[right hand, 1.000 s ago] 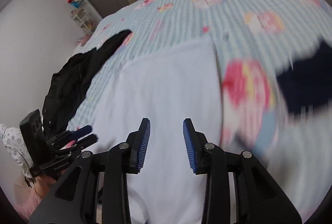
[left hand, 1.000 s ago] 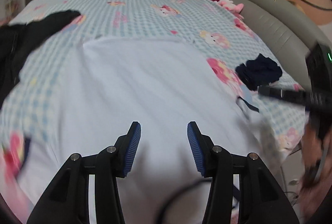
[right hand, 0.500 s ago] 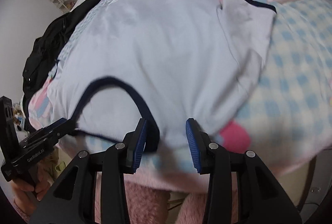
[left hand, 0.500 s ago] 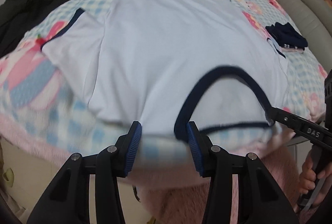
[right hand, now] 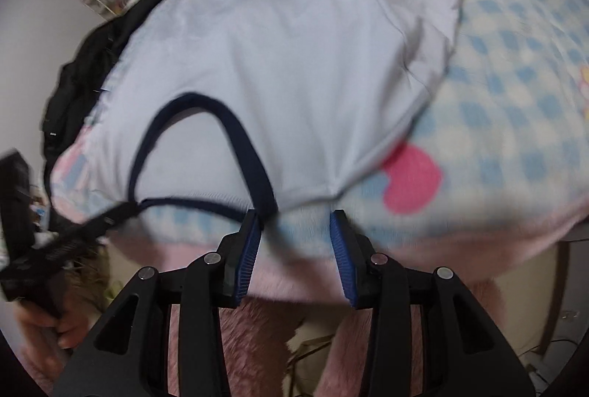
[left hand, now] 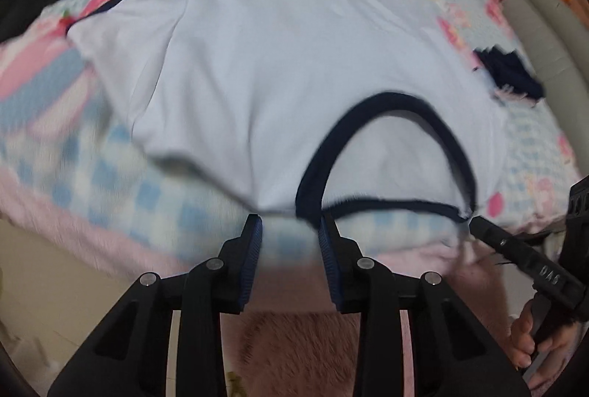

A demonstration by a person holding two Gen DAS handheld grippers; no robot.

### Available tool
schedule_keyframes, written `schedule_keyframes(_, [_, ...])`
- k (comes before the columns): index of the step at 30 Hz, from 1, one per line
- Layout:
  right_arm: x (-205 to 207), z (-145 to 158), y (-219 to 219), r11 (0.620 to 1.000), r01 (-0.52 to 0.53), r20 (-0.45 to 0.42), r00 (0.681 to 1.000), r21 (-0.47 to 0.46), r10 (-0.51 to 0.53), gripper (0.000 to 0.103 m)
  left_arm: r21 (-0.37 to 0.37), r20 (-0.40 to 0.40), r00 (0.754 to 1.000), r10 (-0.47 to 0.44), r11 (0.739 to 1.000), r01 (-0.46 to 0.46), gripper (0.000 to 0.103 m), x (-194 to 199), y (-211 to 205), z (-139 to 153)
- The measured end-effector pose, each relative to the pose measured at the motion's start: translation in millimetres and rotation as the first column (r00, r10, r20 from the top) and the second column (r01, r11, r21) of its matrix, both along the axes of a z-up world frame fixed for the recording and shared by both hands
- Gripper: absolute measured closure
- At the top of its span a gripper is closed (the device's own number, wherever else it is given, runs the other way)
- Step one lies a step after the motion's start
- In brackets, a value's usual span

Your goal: Fold clothes

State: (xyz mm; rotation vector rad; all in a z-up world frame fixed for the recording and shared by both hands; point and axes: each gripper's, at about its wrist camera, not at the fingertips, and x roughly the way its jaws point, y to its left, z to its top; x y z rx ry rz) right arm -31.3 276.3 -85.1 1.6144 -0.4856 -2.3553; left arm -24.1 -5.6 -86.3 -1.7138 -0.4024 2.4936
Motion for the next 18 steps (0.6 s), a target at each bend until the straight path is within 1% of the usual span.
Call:
schedule_keyframes(3, [3, 17, 14, 0.998, 0.020, -0.069, 0.997, -0.060, -0.025, 0.063, 0.010, -0.015, 1.000, 0.007, 1.000, -0.007, 0.070, -6, 0, 1])
schedule_keyframes(5, [-6, 22, 20, 0.997, 0.041, -0.093, 0.994, -0.068, -0.047, 0.063, 0.017, -0.024, 1.000, 0.012, 1.000, -0.012, 0.070, -10, 0, 2])
schedule_keyframes(6, [-12, 21, 20, 0.997, 0.040, -0.092, 0.995, -0.073, -0.047, 0.063, 0.020, -0.029, 0.999, 0.015, 1.000, -0.014, 0.070, -12, -1, 3])
schedule_keyframes(9, [-29, 10, 9, 0.997, 0.013, -0.065, 0.998, -0.081, -0.018, 0.063, 0.030, -0.043, 0.999, 0.023, 0.999, -0.021, 0.068, -19, -1, 4])
schedule_keyframes(11, [-36, -2, -5, 0.999, 0.003, -0.052, 0.999, -0.044, -0.006, 0.063, 0.037, -0.053, 0.998, 0.028, 0.999, -0.026, 0.068, -23, -1, 5])
schedule_keyframes(13, [-32, -12, -13, 1.000, -0.001, -0.053, 0.999, -0.024, 0.000, 0.063, 0.044, -0.062, 0.998, 0.033, 0.999, -0.031, 0.068, -27, -1, 6])
schedule_keyframes(14, [-28, -14, -12, 1.000, -0.008, -0.059, 0.998, -0.018, 0.007, 0.063, 0.052, -0.057, 0.998, 0.039, 0.998, -0.036, 0.069, -28, -2, 4])
schedule_keyframes(15, [-26, -16, -10, 1.000, -0.019, -0.062, 0.998, -0.016, 0.018, 0.063, 0.070, -0.036, 0.998, 0.049, 0.996, -0.046, 0.070, -26, -5, -5])
schedule_keyframes(18, [-25, -21, -6, 0.999, -0.044, -0.050, 0.998, -0.028, 0.042, 0.063, 0.101, -0.070, 0.997, 0.042, 0.994, -0.035, 0.069, -16, -5, -10])
